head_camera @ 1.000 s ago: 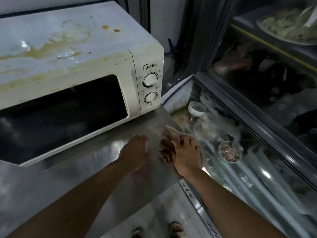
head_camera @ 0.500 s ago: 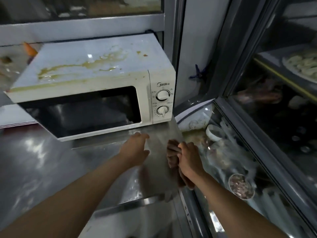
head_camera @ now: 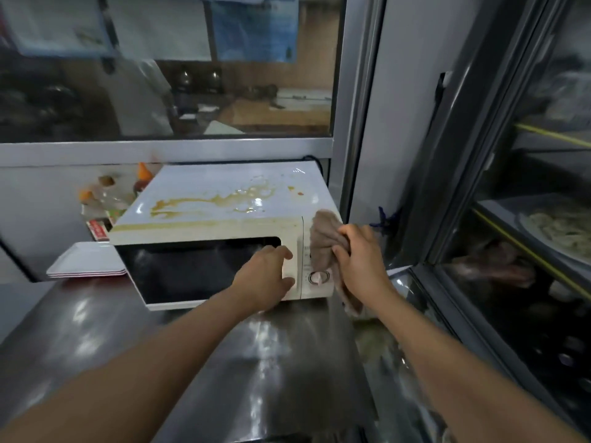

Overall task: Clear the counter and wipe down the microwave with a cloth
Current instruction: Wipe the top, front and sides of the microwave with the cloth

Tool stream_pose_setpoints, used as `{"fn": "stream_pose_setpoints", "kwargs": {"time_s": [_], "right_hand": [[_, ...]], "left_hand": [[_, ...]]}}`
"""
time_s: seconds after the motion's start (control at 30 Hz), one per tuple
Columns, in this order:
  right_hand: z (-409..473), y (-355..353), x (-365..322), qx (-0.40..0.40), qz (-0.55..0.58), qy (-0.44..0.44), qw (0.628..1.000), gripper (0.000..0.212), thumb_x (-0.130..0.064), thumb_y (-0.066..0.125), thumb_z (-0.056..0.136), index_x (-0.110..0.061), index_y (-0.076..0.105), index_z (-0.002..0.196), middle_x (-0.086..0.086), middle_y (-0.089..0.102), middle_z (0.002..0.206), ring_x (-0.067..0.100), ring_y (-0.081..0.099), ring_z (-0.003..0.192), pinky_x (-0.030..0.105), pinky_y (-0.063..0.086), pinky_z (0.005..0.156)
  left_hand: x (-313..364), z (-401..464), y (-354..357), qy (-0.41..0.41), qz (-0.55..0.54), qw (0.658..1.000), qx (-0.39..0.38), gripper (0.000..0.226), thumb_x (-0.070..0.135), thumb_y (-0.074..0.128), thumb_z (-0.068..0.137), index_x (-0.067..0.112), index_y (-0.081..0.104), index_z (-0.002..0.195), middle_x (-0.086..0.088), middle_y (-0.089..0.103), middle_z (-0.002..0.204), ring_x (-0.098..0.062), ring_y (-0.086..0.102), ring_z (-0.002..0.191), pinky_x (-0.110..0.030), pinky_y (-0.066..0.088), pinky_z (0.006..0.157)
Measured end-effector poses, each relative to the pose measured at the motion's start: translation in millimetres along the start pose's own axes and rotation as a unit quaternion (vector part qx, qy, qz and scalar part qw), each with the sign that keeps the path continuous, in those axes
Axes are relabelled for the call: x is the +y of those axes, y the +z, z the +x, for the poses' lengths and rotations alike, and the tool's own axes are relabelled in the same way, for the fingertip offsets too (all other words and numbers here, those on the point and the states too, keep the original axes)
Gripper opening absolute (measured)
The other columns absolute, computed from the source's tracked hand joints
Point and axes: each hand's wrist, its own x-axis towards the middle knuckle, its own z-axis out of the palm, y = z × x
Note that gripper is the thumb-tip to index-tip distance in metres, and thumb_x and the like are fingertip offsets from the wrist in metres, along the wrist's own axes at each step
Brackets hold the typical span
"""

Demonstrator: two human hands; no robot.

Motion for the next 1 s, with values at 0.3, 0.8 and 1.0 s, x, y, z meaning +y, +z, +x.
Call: {"fn": "stream_pose_setpoints", "kwargs": {"time_s": [0.3, 0.8, 1.0], "right_hand": [[90, -1, -26, 0.024, -0.094, -0.041, 0.994, 0.021, -0.018, 0.052, 0.093, -0.011, 0.056, 0.112, 0.013, 0.045, 0.12, 0.028, 0.041, 0.115, 0.032, 0.037, 0.095], [111, 60, -22, -0.162, -0.266, -0.067, 0.948, 0.049, -0.043, 0.022, 0.101, -0.026, 0.025, 0.147, 0.002, 0.022, 0.154, 0.02, 0.015, 0.141, 0.032, 0.004, 0.113], [98, 106, -72, -0.153, -0.266, -0.103, 0.946, 0.059, -0.047, 0.013, 0.092, -0.028, 0.026, 0.146, -0.003, 0.022, 0.155, 0.02, 0.017, 0.142, 0.034, 0.004, 0.107]], "left_hand": [[-28, 42, -52, -0.003, 0.056, 0.997, 0.048, 0.048, 0.027, 0.058, 0.089, 0.018, 0.042, 0.133, -0.004, 0.045, 0.134, -0.023, 0.043, 0.124, -0.038, 0.042, 0.098], [-104, 84, -61, 0.046, 0.111, 0.988, 0.098, 0.034, 0.031, 0.055, 0.09, 0.022, 0.052, 0.122, 0.002, 0.051, 0.12, -0.02, 0.044, 0.115, -0.03, 0.037, 0.093], [-123, 84, -61, 0.068, 0.084, 0.987, 0.115, 0.035, 0.037, 0.062, 0.085, 0.023, 0.057, 0.117, 0.004, 0.054, 0.109, -0.019, 0.049, 0.107, -0.029, 0.037, 0.088]]}}
